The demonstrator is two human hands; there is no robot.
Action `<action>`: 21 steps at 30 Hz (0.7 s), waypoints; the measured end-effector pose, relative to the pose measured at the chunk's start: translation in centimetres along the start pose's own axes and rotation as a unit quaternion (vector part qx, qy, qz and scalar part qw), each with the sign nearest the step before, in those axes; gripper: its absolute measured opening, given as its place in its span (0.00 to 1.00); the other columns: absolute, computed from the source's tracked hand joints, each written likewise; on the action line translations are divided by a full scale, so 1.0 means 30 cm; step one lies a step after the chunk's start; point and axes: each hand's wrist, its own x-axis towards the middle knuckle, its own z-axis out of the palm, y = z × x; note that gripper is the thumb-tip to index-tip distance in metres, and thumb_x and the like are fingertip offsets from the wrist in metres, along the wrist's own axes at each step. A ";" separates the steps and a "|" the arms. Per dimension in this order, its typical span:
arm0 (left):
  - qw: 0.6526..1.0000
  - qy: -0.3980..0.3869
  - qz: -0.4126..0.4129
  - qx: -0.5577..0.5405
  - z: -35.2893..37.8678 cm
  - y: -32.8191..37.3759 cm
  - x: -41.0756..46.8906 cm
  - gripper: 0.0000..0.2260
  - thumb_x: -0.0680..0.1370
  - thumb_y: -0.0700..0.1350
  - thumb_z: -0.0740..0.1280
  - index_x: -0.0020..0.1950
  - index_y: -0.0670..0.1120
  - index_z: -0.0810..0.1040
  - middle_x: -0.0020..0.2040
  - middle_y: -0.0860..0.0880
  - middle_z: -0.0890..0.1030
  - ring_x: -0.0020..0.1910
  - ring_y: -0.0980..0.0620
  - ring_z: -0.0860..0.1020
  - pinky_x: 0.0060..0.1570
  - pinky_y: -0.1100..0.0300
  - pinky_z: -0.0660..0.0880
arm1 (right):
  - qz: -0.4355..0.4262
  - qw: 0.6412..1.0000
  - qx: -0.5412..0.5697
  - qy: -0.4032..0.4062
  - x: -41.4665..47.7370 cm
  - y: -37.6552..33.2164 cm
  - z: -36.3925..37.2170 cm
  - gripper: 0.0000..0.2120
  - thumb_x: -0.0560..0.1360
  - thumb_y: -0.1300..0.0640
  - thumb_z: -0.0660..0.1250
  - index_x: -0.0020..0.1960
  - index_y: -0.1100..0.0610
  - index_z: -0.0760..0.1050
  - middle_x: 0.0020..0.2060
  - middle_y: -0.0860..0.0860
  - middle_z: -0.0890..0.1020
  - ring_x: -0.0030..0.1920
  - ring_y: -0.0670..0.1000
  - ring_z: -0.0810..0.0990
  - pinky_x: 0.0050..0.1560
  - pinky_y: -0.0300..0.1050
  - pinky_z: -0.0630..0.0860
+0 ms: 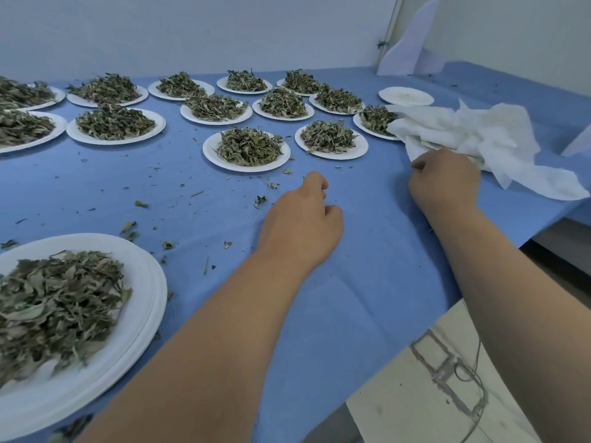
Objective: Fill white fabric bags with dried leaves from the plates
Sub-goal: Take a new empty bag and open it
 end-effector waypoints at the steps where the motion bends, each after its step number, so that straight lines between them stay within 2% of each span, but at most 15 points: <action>1: 1.000 0.002 0.000 -0.003 0.000 0.000 0.001 0.15 0.79 0.45 0.59 0.67 0.51 0.69 0.67 0.55 0.78 0.61 0.50 0.76 0.55 0.52 0.75 | -0.024 0.999 0.017 0.021 -0.004 -0.003 -0.003 0.14 0.75 0.65 0.63 0.54 0.57 0.85 0.50 0.59 0.85 0.55 0.65 0.79 0.55 0.56 0.76; 4: 1.000 0.010 -0.003 -0.016 0.002 0.000 -0.002 0.15 0.79 0.46 0.60 0.66 0.52 0.71 0.65 0.56 0.79 0.60 0.51 0.76 0.55 0.52 0.76 | -0.048 0.989 0.132 0.045 -0.023 -0.028 -0.010 0.13 0.77 0.62 0.63 0.56 0.56 0.83 0.50 0.55 0.86 0.57 0.60 0.79 0.54 0.53 0.76; 8: 0.998 0.041 -0.009 -0.050 0.003 0.002 0.003 0.12 0.79 0.45 0.60 0.62 0.53 0.74 0.60 0.57 0.80 0.56 0.53 0.77 0.52 0.52 0.77 | -0.039 0.967 0.235 0.084 -0.100 -0.095 -0.040 0.04 0.76 0.56 0.67 0.51 0.51 0.77 0.43 0.43 0.82 0.43 0.48 0.78 0.47 0.46 0.75; 10: 0.994 0.062 -0.018 -0.085 0.012 0.000 0.012 0.09 0.79 0.46 0.61 0.57 0.53 0.77 0.50 0.58 0.81 0.48 0.58 0.77 0.43 0.61 0.77 | -0.040 0.955 0.280 0.084 -0.168 -0.145 -0.064 0.02 0.76 0.53 0.69 0.48 0.48 0.77 0.38 0.39 0.80 0.39 0.40 0.77 0.43 0.30 0.71; 11: 0.991 0.074 -0.026 -0.108 0.014 0.004 0.017 0.07 0.79 0.47 0.62 0.52 0.53 0.79 0.43 0.59 0.80 0.44 0.60 0.77 0.36 0.67 0.74 | -0.040 0.945 0.313 0.081 -0.206 -0.171 -0.080 0.02 0.76 0.52 0.70 0.46 0.47 0.77 0.36 0.37 0.79 0.39 0.38 0.77 0.42 0.26 0.68; 12: 0.987 0.090 -0.030 -0.127 0.013 0.012 0.023 0.07 0.79 0.48 0.62 0.45 0.52 0.79 0.36 0.58 0.79 0.40 0.61 0.76 0.30 0.69 0.70 | -0.046 0.933 0.346 0.084 -0.243 -0.197 -0.100 0.03 0.75 0.51 0.72 0.45 0.46 0.78 0.36 0.36 0.80 0.39 0.37 0.77 0.42 0.25 0.68; 13: 0.984 0.103 -0.033 -0.140 0.008 0.022 0.026 0.11 0.79 0.49 0.63 0.38 0.49 0.77 0.31 0.56 0.77 0.35 0.58 0.75 0.29 0.66 0.69 | -0.060 0.922 0.372 0.091 -0.282 -0.222 -0.122 0.03 0.74 0.51 0.73 0.45 0.46 0.79 0.36 0.35 0.80 0.40 0.38 0.78 0.42 0.26 0.68; 14: 0.979 0.107 -0.043 -0.165 0.004 0.027 0.034 0.15 0.79 0.51 0.63 0.34 0.46 0.74 0.28 0.54 0.75 0.32 0.56 0.74 0.32 0.61 0.71 | -0.082 0.912 0.391 0.096 -0.319 -0.247 -0.145 0.04 0.74 0.51 0.74 0.45 0.46 0.79 0.38 0.35 0.81 0.40 0.39 0.78 0.41 0.26 0.68; 15: 0.969 0.096 -0.071 -0.218 -0.008 0.034 0.041 0.18 0.78 0.53 0.63 0.33 0.44 0.73 0.27 0.54 0.76 0.33 0.53 0.76 0.38 0.57 0.75 | -0.112 0.903 0.405 0.092 -0.355 -0.269 -0.163 0.04 0.73 0.52 0.75 0.45 0.46 0.80 0.39 0.34 0.81 0.40 0.39 0.79 0.41 0.26 0.68; 16: 0.952 0.074 -0.103 -0.279 -0.022 0.042 0.046 0.18 0.75 0.56 0.63 0.34 0.43 0.76 0.30 0.51 0.80 0.38 0.47 0.81 0.46 0.51 0.79 | -0.143 0.897 0.412 0.078 -0.387 -0.288 -0.175 0.05 0.73 0.54 0.75 0.45 0.45 0.80 0.40 0.34 0.81 0.40 0.39 0.79 0.41 0.27 0.68; 18: 0.910 0.020 -0.181 -0.373 -0.050 0.047 0.052 0.21 0.71 0.59 0.63 0.45 0.42 0.81 0.40 0.44 0.85 0.47 0.41 0.84 0.56 0.43 0.80 | -0.197 0.888 0.414 0.034 -0.438 -0.316 -0.180 0.08 0.74 0.58 0.72 0.47 0.44 0.82 0.41 0.37 0.83 0.43 0.42 0.80 0.41 0.31 0.70; 19: 0.893 0.004 -0.212 -0.398 -0.061 0.043 0.052 0.20 0.70 0.58 0.65 0.49 0.43 0.81 0.43 0.44 0.84 0.47 0.42 0.84 0.56 0.44 0.80 | -0.215 0.882 0.419 0.013 -0.455 -0.323 -0.176 0.10 0.75 0.60 0.72 0.47 0.44 0.83 0.41 0.38 0.84 0.43 0.44 0.80 0.41 0.33 0.72; 21: 0.869 0.007 -0.245 -0.430 -0.078 0.025 0.053 0.13 0.73 0.50 0.67 0.52 0.43 0.79 0.44 0.44 0.81 0.43 0.44 0.80 0.48 0.49 0.77 | -0.236 0.865 0.443 -0.009 -0.471 -0.324 -0.166 0.13 0.75 0.65 0.73 0.47 0.46 0.84 0.42 0.39 0.84 0.43 0.44 0.80 0.41 0.33 0.71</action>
